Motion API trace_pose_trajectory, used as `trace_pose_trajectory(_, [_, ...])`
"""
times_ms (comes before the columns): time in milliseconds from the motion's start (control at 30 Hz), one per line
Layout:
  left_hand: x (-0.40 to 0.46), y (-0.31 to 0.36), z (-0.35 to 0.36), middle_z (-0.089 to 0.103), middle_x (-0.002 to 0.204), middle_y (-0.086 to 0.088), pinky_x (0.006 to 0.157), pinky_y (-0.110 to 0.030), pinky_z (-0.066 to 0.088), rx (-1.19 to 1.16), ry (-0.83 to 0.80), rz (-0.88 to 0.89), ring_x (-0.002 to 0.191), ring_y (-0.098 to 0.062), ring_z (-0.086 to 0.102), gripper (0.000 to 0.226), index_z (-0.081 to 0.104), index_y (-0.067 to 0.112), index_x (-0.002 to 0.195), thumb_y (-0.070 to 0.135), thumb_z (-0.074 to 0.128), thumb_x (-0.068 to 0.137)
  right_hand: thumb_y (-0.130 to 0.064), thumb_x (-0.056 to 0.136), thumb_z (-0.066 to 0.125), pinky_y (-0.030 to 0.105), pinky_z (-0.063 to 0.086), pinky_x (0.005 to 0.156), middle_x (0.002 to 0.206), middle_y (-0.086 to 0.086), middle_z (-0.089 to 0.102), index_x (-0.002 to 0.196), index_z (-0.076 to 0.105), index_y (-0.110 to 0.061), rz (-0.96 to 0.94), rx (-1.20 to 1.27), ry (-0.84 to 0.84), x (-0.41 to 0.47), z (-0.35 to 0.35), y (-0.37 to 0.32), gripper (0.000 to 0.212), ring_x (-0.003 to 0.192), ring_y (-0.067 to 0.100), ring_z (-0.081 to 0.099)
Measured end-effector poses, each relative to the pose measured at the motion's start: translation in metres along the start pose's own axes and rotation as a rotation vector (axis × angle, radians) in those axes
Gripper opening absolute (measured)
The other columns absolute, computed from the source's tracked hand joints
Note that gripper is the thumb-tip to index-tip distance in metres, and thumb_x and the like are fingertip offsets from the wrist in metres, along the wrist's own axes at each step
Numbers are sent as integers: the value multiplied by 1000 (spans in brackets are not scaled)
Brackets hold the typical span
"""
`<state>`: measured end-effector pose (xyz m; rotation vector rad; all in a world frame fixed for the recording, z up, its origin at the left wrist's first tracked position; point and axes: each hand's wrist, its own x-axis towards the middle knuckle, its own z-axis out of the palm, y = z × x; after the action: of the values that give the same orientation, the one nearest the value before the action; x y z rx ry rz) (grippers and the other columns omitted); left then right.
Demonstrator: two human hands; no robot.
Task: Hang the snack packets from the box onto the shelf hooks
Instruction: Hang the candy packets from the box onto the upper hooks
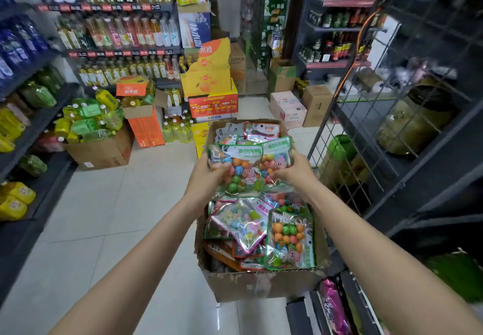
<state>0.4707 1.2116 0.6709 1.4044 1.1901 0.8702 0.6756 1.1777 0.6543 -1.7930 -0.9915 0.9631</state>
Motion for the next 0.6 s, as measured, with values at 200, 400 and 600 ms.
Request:
trace_pose_trajectory(200, [-11,56,5,61,76,1,61,-23,46,-85,-123,175,65,-11,56,32,54,8,102,30,68,84,1,59,81,48,50,92,99,4,71,104,61,-14,-107,261,205,-76,-33,-44,52,94,24,67])
trace_pose_trajectory(400, [-66,135,54,58,54,9,46,-13,40,-205,-415,393,44,-1,46,24,54,8,93,28,66,86,-15,81,69,38,53,82,95,2,72,98,62,-18,-280,436,528,-196,-84,-97,19,88,22,66])
trace_pose_trajectory(600, [-146,211,110,61,91,4,50,-16,44,-305,-623,614,52,0,52,42,46,20,117,29,69,83,-15,90,63,24,54,81,125,-4,58,133,39,-31,-439,208,1010,-318,-133,-116,52,106,15,62])
